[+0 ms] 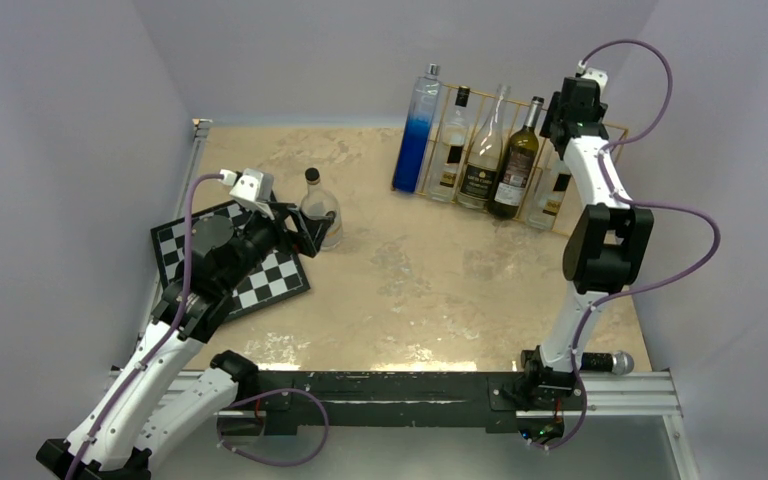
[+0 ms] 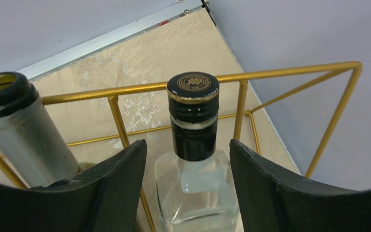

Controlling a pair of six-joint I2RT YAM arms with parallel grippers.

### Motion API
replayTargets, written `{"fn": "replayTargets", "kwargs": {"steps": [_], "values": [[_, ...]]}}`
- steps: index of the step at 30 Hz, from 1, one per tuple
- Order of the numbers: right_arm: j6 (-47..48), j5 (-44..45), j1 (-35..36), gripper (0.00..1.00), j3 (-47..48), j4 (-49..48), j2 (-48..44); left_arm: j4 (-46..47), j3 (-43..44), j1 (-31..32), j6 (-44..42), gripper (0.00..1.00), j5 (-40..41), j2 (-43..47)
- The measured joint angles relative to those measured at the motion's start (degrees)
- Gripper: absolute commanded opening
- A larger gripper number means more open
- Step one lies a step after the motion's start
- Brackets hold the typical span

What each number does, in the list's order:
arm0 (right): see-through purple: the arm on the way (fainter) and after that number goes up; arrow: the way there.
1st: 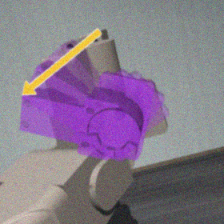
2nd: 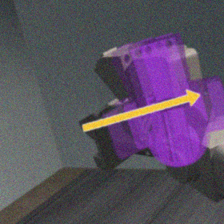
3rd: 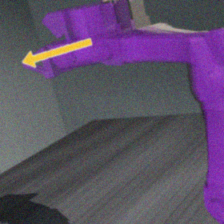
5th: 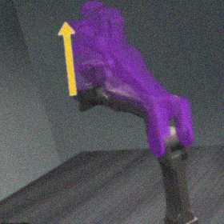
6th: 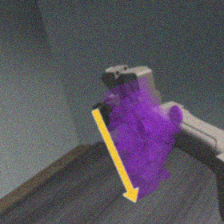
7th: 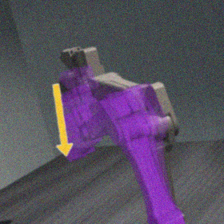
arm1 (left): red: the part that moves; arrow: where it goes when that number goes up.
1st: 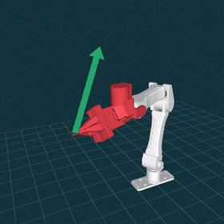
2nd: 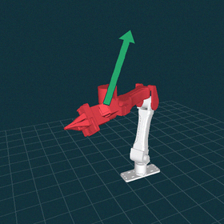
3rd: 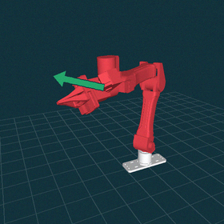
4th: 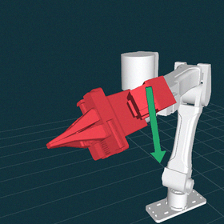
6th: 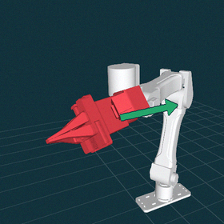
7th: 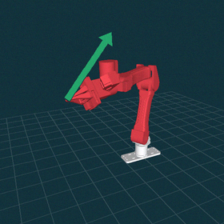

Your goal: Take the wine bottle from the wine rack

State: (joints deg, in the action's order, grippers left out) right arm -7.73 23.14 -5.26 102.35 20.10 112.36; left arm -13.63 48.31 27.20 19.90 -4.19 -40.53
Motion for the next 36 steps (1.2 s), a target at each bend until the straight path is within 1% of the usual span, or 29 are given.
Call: {"fn": "replayTargets", "kwargs": {"steps": [5, 13, 17, 24, 25, 26, 29, 36], "values": [[0.07, -0.90, -0.44, 0.65, 2.54, 0.00, 2.60, 0.72, 0.02, 0.00, 0.00, 0.98, -0.42, -0.13], [0.02, -2.29, -1.42, 0.64, 4.59, -0.02, 2.78, 0.72, 0.04, 0.00, 0.00, 0.98, -0.48, -0.07], [0.15, -2.89, -1.84, 0.62, 5.27, -0.17, 3.15, 0.72, 0.04, 0.00, 0.00, 0.98, -0.52, -0.07], [0.48, -3.41, -2.01, 0.58, 6.34, -0.31, 6.73, 0.74, 0.07, 0.00, 0.00, 0.98, -0.57, -0.07], [0.52, -3.41, -2.01, 0.56, 6.34, -0.28, 7.26, 0.74, 0.07, 0.00, 0.00, 0.98, -0.57, -0.07], [0.66, -3.50, -2.01, 0.51, 6.34, -0.20, 7.48, 0.72, 0.07, 0.00, 0.00, 0.98, -0.59, -0.07], [0.94, -3.63, -2.08, 0.31, 6.64, -0.09, 8.04, 0.74, 0.09, 0.00, 0.00, 0.98, -0.61, -0.07], [2.47, -3.76, -2.36, 0.00, 6.82, 0.00, 7.98, 0.74, 0.09, 0.00, 0.00, 0.98, -0.61, -0.07]]}}
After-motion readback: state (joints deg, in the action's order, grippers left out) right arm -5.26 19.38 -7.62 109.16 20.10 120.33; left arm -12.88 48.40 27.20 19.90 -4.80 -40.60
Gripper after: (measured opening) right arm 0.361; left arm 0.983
